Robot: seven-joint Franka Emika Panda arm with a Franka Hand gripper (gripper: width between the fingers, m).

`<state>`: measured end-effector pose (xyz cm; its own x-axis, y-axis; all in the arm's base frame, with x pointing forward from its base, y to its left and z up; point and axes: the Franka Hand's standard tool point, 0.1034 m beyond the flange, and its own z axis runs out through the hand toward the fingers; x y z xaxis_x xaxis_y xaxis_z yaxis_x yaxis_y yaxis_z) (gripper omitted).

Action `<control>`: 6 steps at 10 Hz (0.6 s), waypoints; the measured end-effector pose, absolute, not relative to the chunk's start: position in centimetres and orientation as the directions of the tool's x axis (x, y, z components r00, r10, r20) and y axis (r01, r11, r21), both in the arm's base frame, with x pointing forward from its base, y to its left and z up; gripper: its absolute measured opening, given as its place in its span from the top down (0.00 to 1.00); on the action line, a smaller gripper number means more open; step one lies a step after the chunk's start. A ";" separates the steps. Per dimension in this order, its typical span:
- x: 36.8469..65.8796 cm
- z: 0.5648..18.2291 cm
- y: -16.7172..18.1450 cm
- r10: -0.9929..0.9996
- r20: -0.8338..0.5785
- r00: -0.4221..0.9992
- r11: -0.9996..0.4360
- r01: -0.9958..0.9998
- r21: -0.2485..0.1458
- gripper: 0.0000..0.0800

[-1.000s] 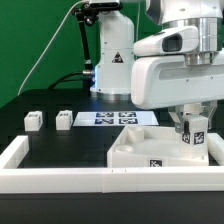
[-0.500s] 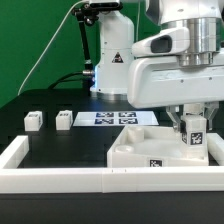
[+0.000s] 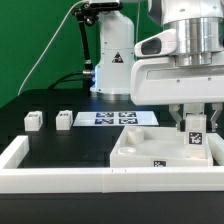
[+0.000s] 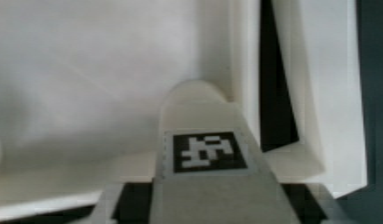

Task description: Assemble square table

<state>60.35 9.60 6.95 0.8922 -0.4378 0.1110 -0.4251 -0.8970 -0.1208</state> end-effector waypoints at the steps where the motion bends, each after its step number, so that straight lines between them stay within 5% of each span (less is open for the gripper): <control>1: 60.1 6.8 9.4 -0.525 0.097 0.845 -0.849 -0.513 -0.125 0.64; 6: 59.9 6.8 8.0 -0.732 0.099 0.674 -0.681 -0.724 -0.112 0.62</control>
Offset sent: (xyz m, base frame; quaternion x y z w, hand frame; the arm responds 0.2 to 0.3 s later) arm -0.0045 0.0044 -0.0103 -0.0380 0.0107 0.2033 0.9783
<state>59.85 7.99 6.79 0.6738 -0.7323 0.0986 -0.7238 -0.6809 -0.1115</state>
